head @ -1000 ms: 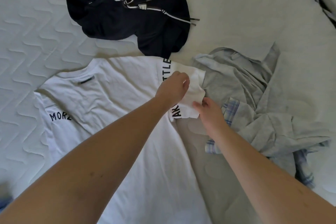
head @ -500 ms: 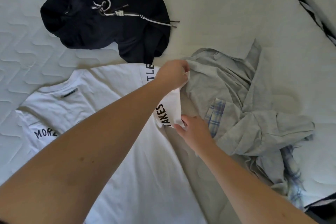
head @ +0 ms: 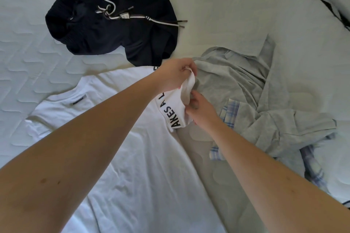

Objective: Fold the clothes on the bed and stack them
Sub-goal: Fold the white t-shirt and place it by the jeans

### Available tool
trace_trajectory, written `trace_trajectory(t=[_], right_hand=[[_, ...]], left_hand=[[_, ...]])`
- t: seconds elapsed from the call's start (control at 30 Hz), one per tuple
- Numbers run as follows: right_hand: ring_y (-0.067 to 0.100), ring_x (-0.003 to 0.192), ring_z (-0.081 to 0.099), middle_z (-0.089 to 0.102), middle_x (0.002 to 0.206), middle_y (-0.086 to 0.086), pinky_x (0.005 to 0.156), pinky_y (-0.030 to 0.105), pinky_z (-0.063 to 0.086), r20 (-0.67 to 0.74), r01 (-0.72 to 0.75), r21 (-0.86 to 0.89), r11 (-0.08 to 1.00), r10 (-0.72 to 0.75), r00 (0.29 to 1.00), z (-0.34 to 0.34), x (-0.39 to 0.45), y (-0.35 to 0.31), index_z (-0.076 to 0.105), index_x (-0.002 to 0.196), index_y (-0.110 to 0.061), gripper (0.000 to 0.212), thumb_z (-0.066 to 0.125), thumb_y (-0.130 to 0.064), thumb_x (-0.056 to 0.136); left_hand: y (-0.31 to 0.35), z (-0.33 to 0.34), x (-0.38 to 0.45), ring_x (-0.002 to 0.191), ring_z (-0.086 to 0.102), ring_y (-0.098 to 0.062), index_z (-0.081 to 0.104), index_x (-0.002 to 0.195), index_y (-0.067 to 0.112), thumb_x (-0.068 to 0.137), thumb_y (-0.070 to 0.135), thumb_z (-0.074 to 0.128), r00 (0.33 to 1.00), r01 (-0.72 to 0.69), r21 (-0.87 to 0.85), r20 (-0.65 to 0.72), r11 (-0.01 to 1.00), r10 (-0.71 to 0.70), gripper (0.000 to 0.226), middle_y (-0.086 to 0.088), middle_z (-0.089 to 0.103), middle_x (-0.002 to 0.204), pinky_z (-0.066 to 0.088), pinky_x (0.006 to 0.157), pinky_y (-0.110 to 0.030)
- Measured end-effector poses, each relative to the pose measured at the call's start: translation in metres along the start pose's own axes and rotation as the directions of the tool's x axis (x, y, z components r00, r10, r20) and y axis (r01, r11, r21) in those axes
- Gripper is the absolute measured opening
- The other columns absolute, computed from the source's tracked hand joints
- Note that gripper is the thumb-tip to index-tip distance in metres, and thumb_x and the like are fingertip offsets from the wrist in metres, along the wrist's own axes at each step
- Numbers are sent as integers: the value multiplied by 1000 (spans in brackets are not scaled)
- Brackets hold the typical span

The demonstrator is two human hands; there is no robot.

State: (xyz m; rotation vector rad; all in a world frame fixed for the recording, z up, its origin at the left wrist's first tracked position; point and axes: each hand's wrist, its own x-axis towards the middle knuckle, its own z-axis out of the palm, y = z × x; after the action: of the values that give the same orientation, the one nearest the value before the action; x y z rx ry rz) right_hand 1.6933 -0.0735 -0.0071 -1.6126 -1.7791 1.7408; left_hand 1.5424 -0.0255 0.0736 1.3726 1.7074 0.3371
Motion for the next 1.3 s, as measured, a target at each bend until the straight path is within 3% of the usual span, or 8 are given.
trace_trajectory(t=[0.1, 0.27, 0.47, 0.57, 0.73, 0.9, 1.1, 1.3], right_hand=[[23, 65, 48, 46, 64, -5, 47, 24, 25, -29, -3, -322, 947, -6, 1000, -2, 8, -5, 39, 64, -26, 28, 53, -17, 87], [15, 47, 41, 44, 51, -5, 46, 25, 23, -191, -104, -357, 928, 37, 981, -9, -4, 9, 40, 56, -23, 37, 51, -38, 88], [41, 93, 62, 65, 97, 22, 84, 50, 52, -160, -208, 283, 936, 261, 952, 1, -9, 17, 57, 98, -3, 42, 32, -37, 99], [20, 87, 69, 73, 95, -1, 76, 26, 54, -54, -289, 373, 882, 332, 942, 4, -8, 9, 64, 104, -16, 50, 54, -61, 88], [22, 95, 66, 70, 103, 1, 74, 27, 50, -99, -201, -7, 979, 200, 975, 22, -11, 4, 62, 109, -18, 26, 69, -27, 86], [21, 94, 60, 67, 97, -2, 89, 40, 46, -244, -96, -383, 919, 0, 970, 15, -12, -1, 59, 106, -18, 31, 62, -44, 88], [21, 72, 68, 68, 92, 1, 54, 33, 57, -209, -312, -26, 950, 300, 931, 11, -10, 17, 61, 107, -17, 29, 66, -39, 89], [14, 72, 62, 64, 81, -6, 60, 31, 46, -220, -211, -207, 955, 165, 961, 13, -16, 28, 63, 102, -18, 23, 56, -39, 96]], left_hand=[[-4, 3, 2, 37, 49, 1, 65, 95, 24, 94, 14, 39, 996, 60, 2, -73, 998, -60, 27, 15, 56, 49, 34, 40, -12], [-2, 8, 19, 57, 66, -15, 62, 100, 19, 94, 17, 40, 971, 145, -17, -189, 989, -146, 23, -2, 69, 72, 53, 56, -29], [-4, 13, 25, 83, 64, -21, 54, 126, 23, 97, 25, 48, 995, 63, 75, -84, 995, -56, 29, -2, 67, 105, 51, 64, -31], [-27, 0, 20, 74, 63, -25, 61, 114, 24, 97, 17, 43, 987, 82, 129, -149, 988, -63, 26, -2, 68, 104, 54, 67, -40], [-86, -18, 10, 113, 56, -25, 53, 132, 20, 98, 20, 54, 973, 157, 300, -211, 941, -95, 34, -5, 57, 127, 46, 97, -40], [-122, -29, 13, 134, 38, -27, 44, 142, 24, 92, 35, 66, 958, 189, 538, -284, 821, -34, 56, -3, 46, 141, 28, 110, -43], [-125, -51, 37, 115, 44, -26, 55, 127, 31, 84, 51, 69, 983, 173, 683, -165, 709, -81, 49, -1, 51, 120, 31, 98, -42], [-114, -53, 52, 99, 46, -23, 65, 112, 30, 88, 42, 66, 998, 55, 748, -63, 662, -12, 27, 3, 43, 102, 31, 84, -34]])
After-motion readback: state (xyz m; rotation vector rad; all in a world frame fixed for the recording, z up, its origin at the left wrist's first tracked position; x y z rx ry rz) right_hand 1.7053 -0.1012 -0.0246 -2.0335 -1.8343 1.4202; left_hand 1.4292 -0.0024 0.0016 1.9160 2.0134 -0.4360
